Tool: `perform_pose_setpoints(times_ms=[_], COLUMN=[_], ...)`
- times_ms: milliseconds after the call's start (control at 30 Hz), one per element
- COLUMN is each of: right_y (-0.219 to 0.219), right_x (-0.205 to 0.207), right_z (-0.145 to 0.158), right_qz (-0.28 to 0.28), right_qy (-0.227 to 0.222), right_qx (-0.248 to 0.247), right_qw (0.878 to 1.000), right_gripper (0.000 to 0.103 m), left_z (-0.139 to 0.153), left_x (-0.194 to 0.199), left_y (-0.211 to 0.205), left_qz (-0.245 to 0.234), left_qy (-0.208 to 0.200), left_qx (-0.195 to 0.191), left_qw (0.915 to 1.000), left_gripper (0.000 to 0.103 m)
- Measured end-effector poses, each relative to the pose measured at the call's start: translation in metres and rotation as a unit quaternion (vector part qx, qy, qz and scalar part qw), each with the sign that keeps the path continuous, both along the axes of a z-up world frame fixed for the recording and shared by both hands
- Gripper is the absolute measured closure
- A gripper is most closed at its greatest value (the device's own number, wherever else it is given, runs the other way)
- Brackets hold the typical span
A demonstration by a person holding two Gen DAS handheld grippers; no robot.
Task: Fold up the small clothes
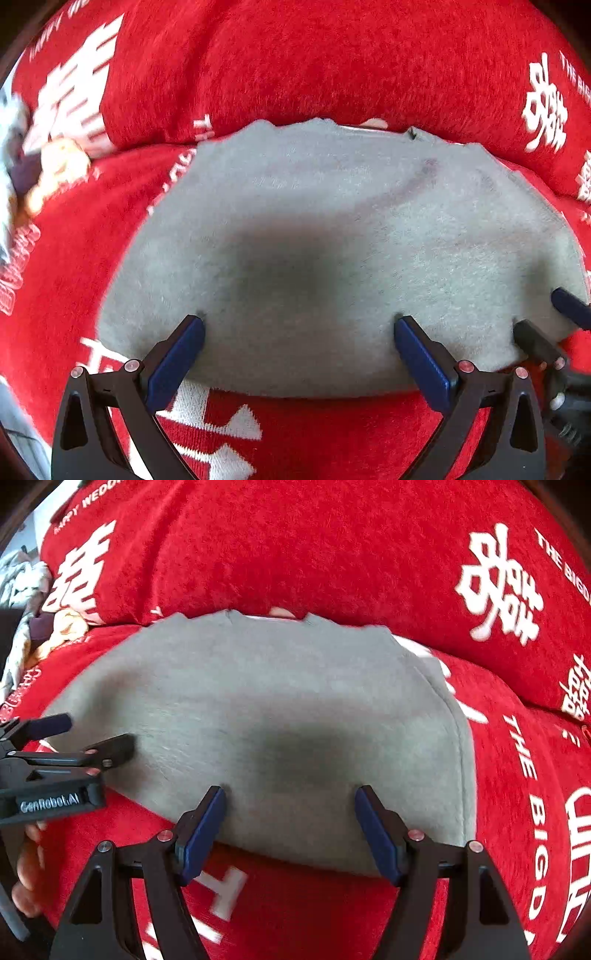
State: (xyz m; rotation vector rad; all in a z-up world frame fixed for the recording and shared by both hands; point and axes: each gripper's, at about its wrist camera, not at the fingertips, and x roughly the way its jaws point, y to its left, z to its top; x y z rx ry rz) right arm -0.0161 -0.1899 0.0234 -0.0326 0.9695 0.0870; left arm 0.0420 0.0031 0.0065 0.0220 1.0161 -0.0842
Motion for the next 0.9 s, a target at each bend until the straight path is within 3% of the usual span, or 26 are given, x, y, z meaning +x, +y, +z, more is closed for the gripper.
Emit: perform_pose_setpoints(times_ms=[200, 300, 400, 467, 600, 633, 733, 800, 900], right_y=[-0.054, -0.063, -0.067, -0.069, -0.055, -0.049, -0.022, -0.011, -0.001], right_x=[-0.017, -0.022, -0.028, -0.03, -0.019, -0.016, 0.005, 0.02, 0.05], right_z=[0.004, 0.005, 0.019, 0.029, 0.045, 0.045, 0.04, 0.03, 0.002], right_qz=[-0.019, -0.015, -0.041, -0.044, -0.039, -0.035, -0.015, -0.013, -0.025], right_qy=[-0.008, -0.007, -0.004, -0.014, -0.029, -0.029, -0.019, -0.007, 0.039], right_qx=[0.029, 0.019, 0.012, 0.041, 0.057, 0.058, 0.063, 0.063, 0.07], right_qw=[0.999, 1.0, 0.999, 0.998, 0.997, 0.997, 0.998, 0.998, 0.996], right_gripper=[0.028, 0.028, 0.027, 0.027, 0.026, 0.026, 0.026, 0.026, 0.026], left_z=[0.001, 0.003, 0.011, 0.015, -0.005, -0.004, -0.003, -0.002, -0.003], left_x=[-0.013, -0.021, -0.031, -0.035, -0.028, -0.028, -0.025, -0.021, -0.013], left_y=[0.038, 0.047, 0.069, 0.092, 0.131, 0.134, 0.129, 0.123, 0.117], left_qz=[0.012, 0.01, 0.04, 0.074, 0.131, 0.134, 0.12, 0.086, 0.075], left_qy=[-0.008, -0.006, -0.011, -0.018, 0.032, 0.021, 0.017, 0.011, 0.007], left_qx=[-0.012, -0.021, -0.037, -0.069, -0.175, -0.184, -0.188, -0.225, -0.225], left_qw=[0.9998, 0.9997, 0.9984, 0.9947, 0.9753, 0.9736, 0.9745, 0.9706, 0.9716], left_gripper=[0.0, 0.0, 0.0, 0.0, 0.0, 0.0, 0.0, 0.0, 0.0])
